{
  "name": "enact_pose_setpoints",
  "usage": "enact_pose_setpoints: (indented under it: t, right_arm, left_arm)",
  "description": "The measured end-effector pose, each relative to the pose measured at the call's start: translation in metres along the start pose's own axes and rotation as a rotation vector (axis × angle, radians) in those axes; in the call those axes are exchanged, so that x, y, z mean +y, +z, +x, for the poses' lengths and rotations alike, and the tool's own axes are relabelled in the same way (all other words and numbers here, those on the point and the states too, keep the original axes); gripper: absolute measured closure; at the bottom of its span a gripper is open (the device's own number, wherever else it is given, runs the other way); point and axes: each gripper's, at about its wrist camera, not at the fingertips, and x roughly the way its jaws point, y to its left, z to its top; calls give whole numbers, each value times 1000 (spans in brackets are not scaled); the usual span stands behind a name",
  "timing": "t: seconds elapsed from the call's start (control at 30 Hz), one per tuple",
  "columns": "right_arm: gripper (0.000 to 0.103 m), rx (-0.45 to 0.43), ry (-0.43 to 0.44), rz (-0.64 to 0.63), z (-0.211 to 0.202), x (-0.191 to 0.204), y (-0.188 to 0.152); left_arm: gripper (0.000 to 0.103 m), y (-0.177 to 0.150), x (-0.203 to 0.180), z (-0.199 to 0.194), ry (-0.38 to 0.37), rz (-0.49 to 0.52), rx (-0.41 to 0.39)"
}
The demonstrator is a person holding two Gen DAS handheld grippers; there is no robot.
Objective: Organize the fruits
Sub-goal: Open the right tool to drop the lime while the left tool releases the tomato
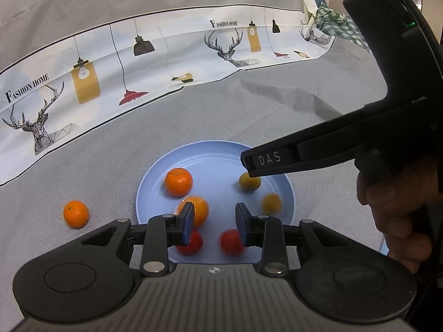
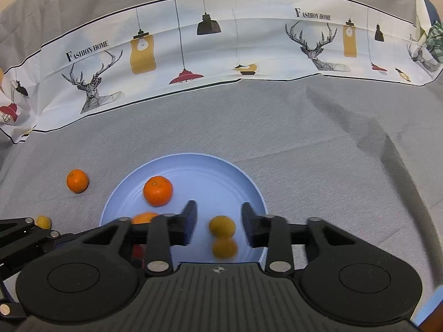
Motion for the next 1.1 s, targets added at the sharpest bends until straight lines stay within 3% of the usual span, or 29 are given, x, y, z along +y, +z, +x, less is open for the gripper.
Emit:
enact_pose_setpoints:
  t: [0.1, 0.23, 0.33, 0.4, 0.53, 0.77, 1.1]
  right_arm:
    - [58, 0, -14, 5, 1, -2, -1]
    - [51, 34, -72, 32, 10, -11, -3]
    - [51, 75, -104, 85, 18, -23, -7]
    - [51, 96, -114, 111, 22, -29, -10]
    - [54, 144, -111, 121, 32, -32, -15]
    - [83, 195, -91, 115, 41, -30, -19]
    - [87, 218, -91, 57, 41, -19, -20]
  left_arm:
    - [67, 1, 6, -3, 20, -23, -14]
    - [67, 4, 31, -3, 102, -137, -6]
    - [67, -2, 59, 8, 185, -257, 93]
    - [68, -8, 77, 15, 198, -341, 159]
    - [72, -13, 96, 16, 161, -426, 190]
    - [90, -14, 89, 22, 98, -401, 204]
    - [91, -16, 99, 33, 48, -502, 195]
